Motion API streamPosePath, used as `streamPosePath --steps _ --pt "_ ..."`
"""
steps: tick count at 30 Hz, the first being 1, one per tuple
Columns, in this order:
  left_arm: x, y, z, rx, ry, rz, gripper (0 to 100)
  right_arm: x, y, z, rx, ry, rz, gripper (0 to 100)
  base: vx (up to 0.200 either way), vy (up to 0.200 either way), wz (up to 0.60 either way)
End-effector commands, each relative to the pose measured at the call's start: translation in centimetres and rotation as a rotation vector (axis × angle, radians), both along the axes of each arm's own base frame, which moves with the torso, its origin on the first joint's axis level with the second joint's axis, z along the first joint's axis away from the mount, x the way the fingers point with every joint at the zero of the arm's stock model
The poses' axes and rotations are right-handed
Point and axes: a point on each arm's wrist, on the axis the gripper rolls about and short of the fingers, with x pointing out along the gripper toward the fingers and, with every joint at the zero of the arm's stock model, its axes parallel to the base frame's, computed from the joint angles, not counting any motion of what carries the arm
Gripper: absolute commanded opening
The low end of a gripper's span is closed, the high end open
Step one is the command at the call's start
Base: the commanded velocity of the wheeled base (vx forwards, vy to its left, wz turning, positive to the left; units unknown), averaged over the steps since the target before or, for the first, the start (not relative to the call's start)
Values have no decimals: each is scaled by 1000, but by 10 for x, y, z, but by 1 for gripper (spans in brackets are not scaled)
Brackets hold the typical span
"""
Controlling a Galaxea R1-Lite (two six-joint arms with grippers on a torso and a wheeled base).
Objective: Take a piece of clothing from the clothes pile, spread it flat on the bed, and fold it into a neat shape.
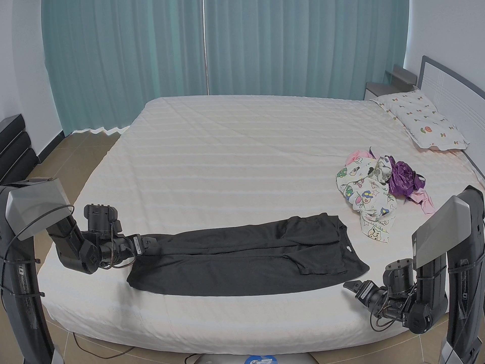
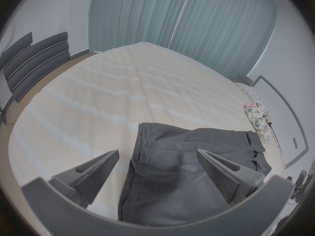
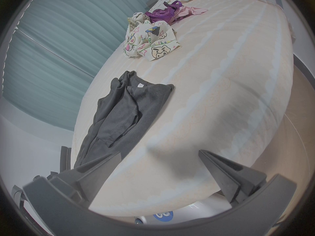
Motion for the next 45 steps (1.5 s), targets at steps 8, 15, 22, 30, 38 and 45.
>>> streamPosePath --steps 8,15,22,30,38,45 --pt "19 -11 -26 12 21 -29 100 1 1 1 4 -14 2 100 0 0 0" --pt "21 -10 -33 36 26 -33 100 0 2 0 2 -9 8 100 0 0 0" --pt "18 -11 -36 38 44 -37 100 0 2 0 2 -9 8 100 0 0 0" --pt "14 -13 -38 37 53 -43 0 0 2 0 3 -11 8 100 0 0 0" --pt "14 -12 -34 36 44 -36 0 0 2 0 2 -9 8 100 0 0 0" --pt "8 -11 -28 42 42 -37 0 0 2 0 3 -11 8 100 0 0 0"
